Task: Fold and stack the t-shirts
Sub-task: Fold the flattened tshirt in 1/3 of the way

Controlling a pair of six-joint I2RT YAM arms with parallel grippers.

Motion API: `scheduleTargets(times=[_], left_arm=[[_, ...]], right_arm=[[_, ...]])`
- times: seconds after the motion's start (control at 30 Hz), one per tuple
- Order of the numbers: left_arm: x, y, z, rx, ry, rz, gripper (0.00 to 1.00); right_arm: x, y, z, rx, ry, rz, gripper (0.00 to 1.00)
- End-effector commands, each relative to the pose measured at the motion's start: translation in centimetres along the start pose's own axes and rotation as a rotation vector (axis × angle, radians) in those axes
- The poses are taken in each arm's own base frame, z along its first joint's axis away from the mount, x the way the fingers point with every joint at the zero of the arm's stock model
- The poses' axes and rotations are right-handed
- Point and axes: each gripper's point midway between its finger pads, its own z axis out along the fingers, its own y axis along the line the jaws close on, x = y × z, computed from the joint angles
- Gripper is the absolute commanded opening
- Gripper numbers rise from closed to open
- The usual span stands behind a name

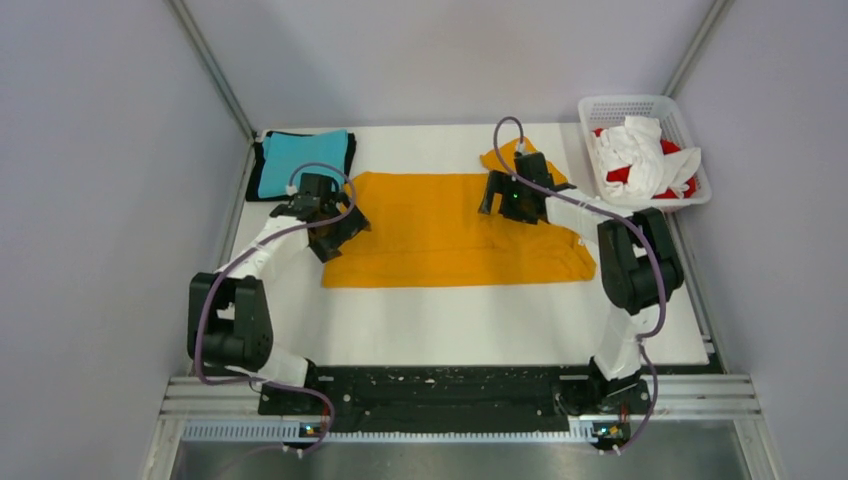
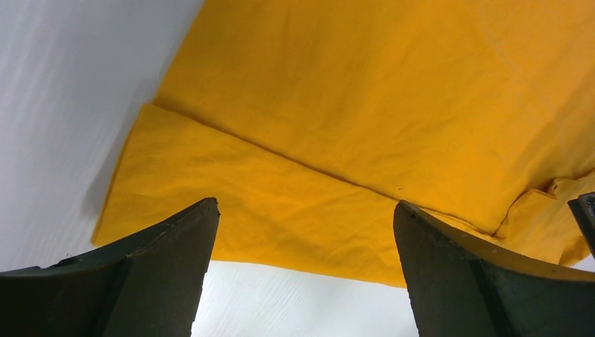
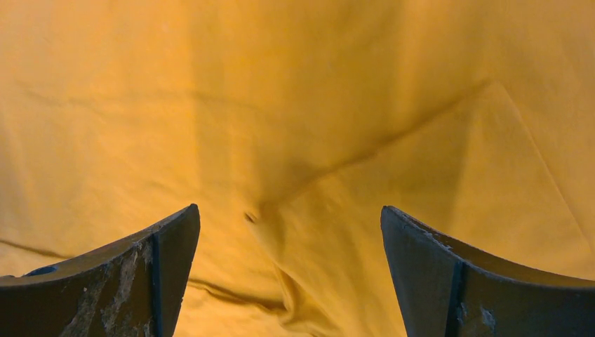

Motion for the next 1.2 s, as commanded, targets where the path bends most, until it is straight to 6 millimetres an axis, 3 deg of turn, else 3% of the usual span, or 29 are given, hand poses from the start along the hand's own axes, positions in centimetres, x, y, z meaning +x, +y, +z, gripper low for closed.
scheduleTargets(times=[0.0, 0.17, 0.4, 0.6, 0.73, 0.9, 1.03, 1.17], left_arm=[[-0.1, -4.0, 1.2, 0.111, 0.006, 0.073, 0.99], [1.2, -4.0, 4.1, 0.124, 0.058, 0.063, 0.99], [4.8, 0.4, 5.9, 0.015, 0.133, 0.035, 0.99], [10.1, 5.8, 4.4, -0.079, 0.234, -0.013, 0.99], [13.3, 7.8, 2.1, -0.105, 0.266, -0.051, 0.99], [15.1, 9.1, -0.5, -0.142, 0.247, -0.081, 0.99], [15.1, 8.6, -2.1, -0.107, 0.229, -0.099, 0.99], [12.5, 5.3, -4.4, -0.006, 0.161, -0.052, 0.99]], right_arm=[[1.0, -1.5, -3.1, 0.061, -0.032, -0.030, 0.99], [4.5, -4.3, -4.1, 0.134, 0.010, -0.045, 0.99], [10.2, -5.4, -5.8, 0.096, 0.118, -0.015, 0.99], [13.5, -6.0, -9.1, 0.088, 0.168, -0.009, 0.99], [16.1, -6.3, -11.4, 0.081, 0.219, -0.006, 0.99], [18.6, -6.9, -13.4, 0.073, 0.256, 0.012, 0.99], [17.8, -6.7, -14.0, 0.064, 0.219, 0.000, 0.99], [13.5, -4.7, -14.4, 0.020, 0.109, -0.028, 0.99]])
